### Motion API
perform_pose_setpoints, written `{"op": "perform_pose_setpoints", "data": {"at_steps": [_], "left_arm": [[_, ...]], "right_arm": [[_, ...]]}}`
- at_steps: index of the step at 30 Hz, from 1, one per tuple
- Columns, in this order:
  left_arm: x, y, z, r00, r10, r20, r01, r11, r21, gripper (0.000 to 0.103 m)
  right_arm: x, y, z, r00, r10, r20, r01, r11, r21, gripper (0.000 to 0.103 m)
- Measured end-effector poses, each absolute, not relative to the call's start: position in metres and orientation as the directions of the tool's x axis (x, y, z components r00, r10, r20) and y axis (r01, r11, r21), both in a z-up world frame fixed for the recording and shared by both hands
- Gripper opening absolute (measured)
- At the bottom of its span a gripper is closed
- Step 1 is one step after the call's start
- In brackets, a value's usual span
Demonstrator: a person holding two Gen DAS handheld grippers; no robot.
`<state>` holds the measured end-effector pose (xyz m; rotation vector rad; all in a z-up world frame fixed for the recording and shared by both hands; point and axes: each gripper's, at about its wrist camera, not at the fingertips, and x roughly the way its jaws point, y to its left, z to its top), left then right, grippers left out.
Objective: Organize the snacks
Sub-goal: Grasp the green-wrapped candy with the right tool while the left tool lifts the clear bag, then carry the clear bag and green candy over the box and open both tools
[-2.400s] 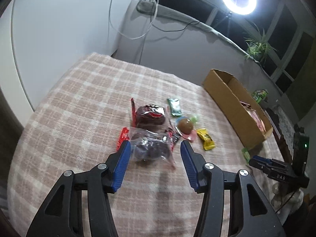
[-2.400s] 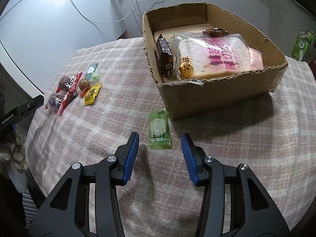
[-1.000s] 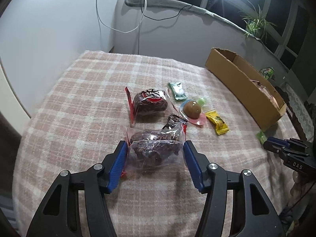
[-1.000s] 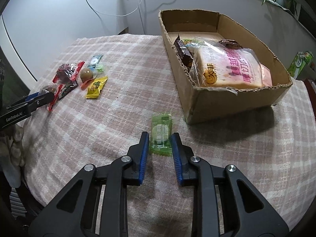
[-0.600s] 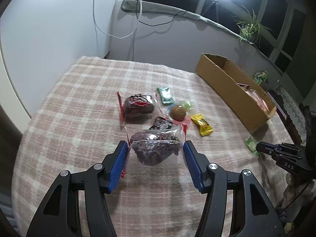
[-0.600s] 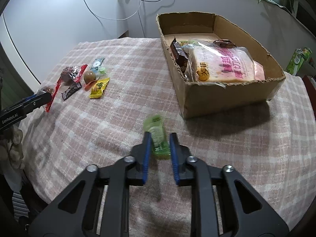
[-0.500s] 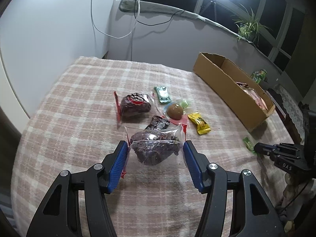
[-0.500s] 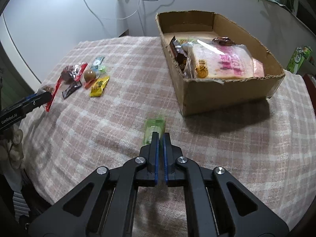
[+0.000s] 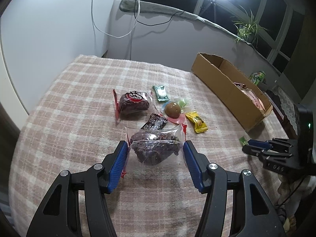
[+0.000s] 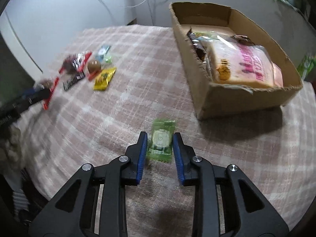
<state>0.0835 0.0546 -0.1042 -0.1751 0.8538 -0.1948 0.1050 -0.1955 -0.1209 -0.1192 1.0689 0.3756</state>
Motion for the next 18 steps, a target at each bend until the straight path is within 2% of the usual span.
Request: {"op": "perform_pose_setpoints", "data": {"at_steps": [4,18], "left_arm": [[0.084,0.051,-0.1,0.645,-0.253,-0.721,0.111,0.965,-0.239,0.058],[0.119,0.011,-0.065,0.692,-0.331,-0.642,0.194,0.941,-0.277,0.058]], "right_arm": [[0.103,-0.195,-0.119,0.429,0.224,-0.875,-0.372,0.926,0.055,0.022],[0.103,-0.233,-0.067,0.533,0.298,-0.792,-0.326,0.936,0.133,0.022]]}}
